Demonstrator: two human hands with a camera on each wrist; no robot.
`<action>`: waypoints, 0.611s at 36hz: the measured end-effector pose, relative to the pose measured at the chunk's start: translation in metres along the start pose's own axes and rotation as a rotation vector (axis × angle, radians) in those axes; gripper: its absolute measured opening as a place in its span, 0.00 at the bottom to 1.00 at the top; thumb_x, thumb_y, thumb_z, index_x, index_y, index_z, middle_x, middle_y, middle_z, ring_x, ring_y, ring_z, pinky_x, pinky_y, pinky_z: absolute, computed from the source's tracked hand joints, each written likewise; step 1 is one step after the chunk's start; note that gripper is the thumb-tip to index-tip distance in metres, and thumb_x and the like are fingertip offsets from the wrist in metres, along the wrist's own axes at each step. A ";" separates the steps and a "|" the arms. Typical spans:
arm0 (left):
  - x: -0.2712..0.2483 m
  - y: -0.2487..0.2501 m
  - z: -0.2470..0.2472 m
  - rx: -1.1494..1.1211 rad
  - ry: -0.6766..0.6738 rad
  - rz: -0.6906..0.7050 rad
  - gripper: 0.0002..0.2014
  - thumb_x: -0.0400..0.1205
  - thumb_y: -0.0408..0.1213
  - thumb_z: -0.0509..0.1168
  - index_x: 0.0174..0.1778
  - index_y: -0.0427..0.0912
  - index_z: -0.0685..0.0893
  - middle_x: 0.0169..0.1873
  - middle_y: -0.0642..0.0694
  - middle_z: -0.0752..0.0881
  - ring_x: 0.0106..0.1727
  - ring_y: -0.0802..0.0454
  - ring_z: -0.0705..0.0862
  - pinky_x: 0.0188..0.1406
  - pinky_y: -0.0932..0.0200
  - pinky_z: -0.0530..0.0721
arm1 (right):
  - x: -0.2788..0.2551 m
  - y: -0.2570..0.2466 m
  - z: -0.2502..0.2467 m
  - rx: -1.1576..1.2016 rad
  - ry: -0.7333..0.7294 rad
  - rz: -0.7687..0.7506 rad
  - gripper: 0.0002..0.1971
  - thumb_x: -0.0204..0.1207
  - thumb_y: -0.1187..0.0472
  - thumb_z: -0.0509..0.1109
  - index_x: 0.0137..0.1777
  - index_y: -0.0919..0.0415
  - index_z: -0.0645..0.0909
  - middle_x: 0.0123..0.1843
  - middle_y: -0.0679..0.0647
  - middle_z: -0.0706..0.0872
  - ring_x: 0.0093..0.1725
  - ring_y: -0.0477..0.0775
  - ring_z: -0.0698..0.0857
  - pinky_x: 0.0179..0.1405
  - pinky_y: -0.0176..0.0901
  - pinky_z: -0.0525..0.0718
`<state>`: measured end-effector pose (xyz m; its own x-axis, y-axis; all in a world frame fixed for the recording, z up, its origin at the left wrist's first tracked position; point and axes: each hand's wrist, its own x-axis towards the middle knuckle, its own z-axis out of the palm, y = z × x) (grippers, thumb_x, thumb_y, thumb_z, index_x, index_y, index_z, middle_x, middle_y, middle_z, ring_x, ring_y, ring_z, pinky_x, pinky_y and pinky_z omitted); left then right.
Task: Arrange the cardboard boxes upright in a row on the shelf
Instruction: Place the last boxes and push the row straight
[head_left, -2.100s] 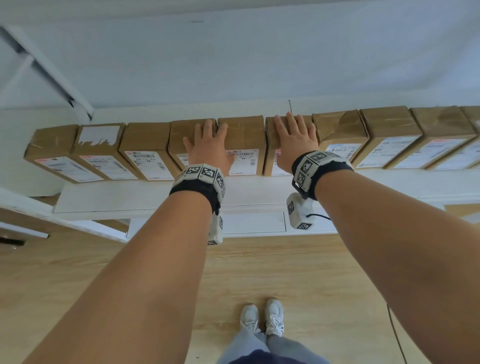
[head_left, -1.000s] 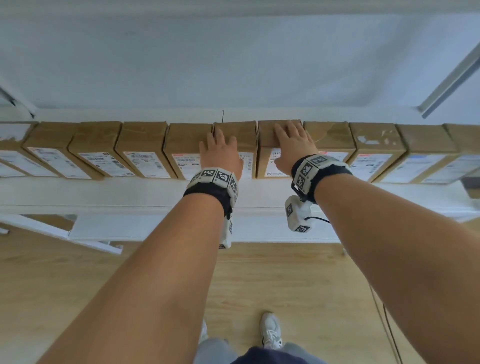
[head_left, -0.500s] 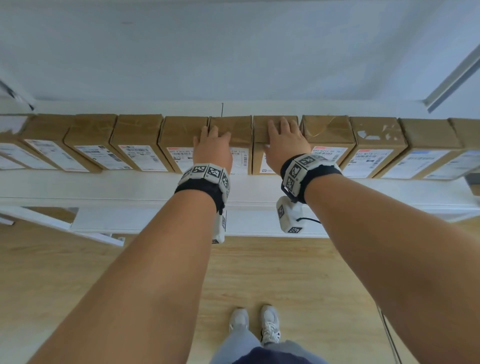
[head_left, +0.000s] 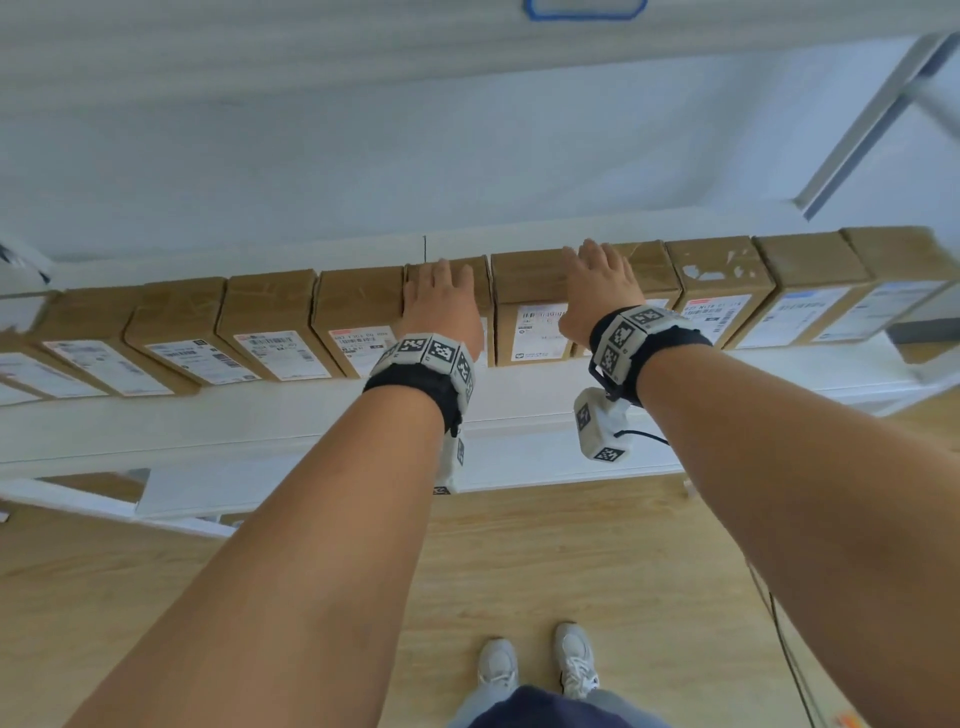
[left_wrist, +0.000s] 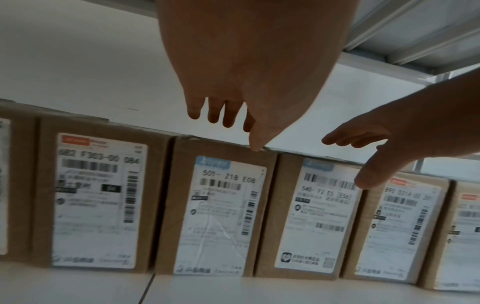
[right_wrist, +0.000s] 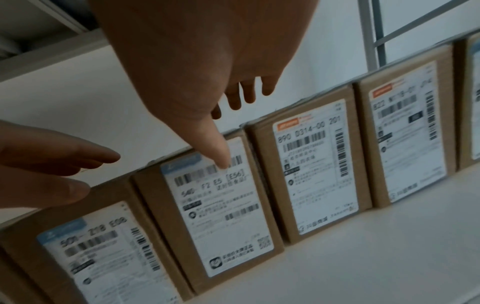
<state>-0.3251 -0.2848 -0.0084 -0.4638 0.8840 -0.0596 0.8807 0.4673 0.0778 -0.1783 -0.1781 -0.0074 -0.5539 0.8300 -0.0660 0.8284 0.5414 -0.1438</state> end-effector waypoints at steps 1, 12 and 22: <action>0.001 0.006 -0.002 -0.001 -0.004 0.009 0.31 0.84 0.34 0.57 0.84 0.42 0.56 0.84 0.37 0.54 0.84 0.38 0.52 0.83 0.41 0.54 | 0.000 0.006 -0.002 -0.001 -0.003 0.011 0.44 0.70 0.69 0.68 0.85 0.57 0.51 0.85 0.61 0.51 0.85 0.62 0.48 0.84 0.58 0.48; 0.021 0.102 0.000 0.028 -0.035 0.099 0.33 0.83 0.38 0.61 0.84 0.43 0.54 0.84 0.36 0.52 0.84 0.36 0.53 0.83 0.40 0.54 | 0.000 0.102 -0.019 -0.030 0.003 0.085 0.44 0.71 0.70 0.67 0.85 0.55 0.49 0.86 0.61 0.49 0.85 0.63 0.46 0.84 0.59 0.47; 0.025 0.190 0.015 0.034 -0.013 0.069 0.35 0.81 0.35 0.63 0.83 0.43 0.57 0.83 0.37 0.56 0.84 0.38 0.55 0.83 0.41 0.55 | 0.006 0.177 -0.012 0.074 -0.002 -0.007 0.43 0.69 0.69 0.68 0.84 0.53 0.55 0.84 0.53 0.56 0.84 0.56 0.51 0.81 0.56 0.61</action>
<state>-0.1685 -0.1742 -0.0098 -0.4011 0.9135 -0.0687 0.9132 0.4046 0.0481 -0.0339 -0.0754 -0.0218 -0.5600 0.8258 -0.0668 0.8160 0.5359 -0.2165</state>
